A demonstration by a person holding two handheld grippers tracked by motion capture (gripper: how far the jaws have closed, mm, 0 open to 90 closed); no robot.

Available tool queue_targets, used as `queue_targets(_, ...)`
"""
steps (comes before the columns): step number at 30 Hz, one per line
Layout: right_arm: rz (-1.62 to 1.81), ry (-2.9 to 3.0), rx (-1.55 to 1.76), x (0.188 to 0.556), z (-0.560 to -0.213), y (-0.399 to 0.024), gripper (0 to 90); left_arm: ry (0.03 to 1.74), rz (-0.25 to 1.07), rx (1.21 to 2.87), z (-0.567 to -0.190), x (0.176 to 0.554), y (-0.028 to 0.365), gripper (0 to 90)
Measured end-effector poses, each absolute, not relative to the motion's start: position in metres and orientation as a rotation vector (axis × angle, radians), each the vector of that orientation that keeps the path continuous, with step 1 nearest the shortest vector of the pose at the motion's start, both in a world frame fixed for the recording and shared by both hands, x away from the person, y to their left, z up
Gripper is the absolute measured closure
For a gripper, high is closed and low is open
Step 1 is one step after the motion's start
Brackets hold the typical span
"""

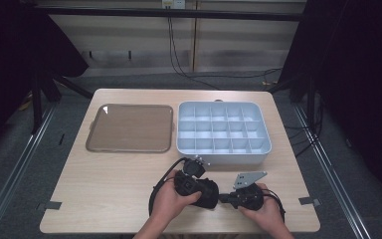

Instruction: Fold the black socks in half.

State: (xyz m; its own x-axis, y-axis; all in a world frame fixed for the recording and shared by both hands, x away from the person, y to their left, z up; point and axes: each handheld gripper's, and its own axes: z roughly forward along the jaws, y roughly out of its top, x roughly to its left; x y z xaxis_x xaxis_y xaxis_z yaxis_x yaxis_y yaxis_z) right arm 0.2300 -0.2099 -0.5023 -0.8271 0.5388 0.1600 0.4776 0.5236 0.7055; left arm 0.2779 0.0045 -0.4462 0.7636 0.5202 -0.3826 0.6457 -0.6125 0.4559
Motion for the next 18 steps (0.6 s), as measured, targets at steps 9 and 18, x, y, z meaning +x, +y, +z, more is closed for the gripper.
queue_targets(9,1.201,2.676,0.890,0.230,-0.502,-0.210,90.0,0.866,-0.269,2.347,-0.437,0.281,0.016,64.1)
queue_targets(18,1.203,2.674,0.894,0.230,-0.503,-0.210,90.0,0.904,-0.219,2.327,-0.434,0.287,0.036,60.5)
